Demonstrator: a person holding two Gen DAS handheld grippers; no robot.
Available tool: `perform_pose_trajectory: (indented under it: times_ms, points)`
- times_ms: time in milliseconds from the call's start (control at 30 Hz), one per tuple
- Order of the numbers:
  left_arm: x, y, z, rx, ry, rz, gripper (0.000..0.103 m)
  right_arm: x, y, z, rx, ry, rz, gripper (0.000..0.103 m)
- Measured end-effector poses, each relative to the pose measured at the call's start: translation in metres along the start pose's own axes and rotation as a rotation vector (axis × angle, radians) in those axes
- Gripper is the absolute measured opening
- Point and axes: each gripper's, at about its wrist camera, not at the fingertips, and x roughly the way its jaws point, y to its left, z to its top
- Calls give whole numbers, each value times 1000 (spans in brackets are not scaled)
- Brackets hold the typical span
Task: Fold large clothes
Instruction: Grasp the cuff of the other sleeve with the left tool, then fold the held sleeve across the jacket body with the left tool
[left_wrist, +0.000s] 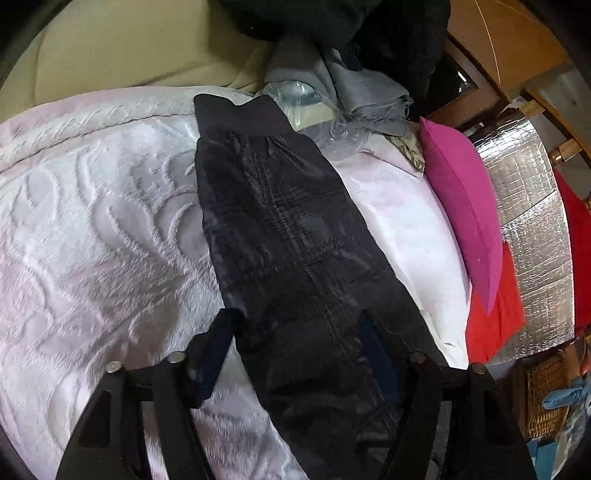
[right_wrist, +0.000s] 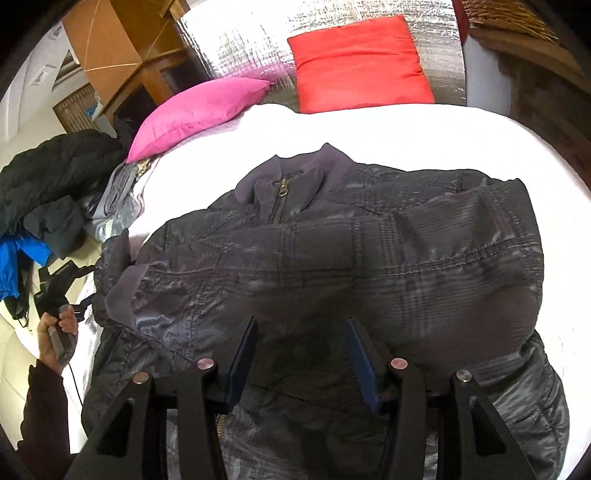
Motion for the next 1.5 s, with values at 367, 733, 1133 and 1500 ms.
perform_pose_trajectory:
  times_ms: [367, 733, 1133, 1500]
  points:
    - [-17, -40, -2, 124, -96, 25, 7, -2, -15, 6, 68, -17, -28, 53]
    - [-89, -173, -101, 554, -203, -150, 4, -24, -32, 6, 137, -62, -31, 53]
    - [-57, -70, -42, 147, -93, 76, 75, -24, -62, 1, 227, -2, 8, 64]
    - [4, 26, 16, -200, 11, -75, 80, -9, -46, 2, 203, -12, -12, 65]
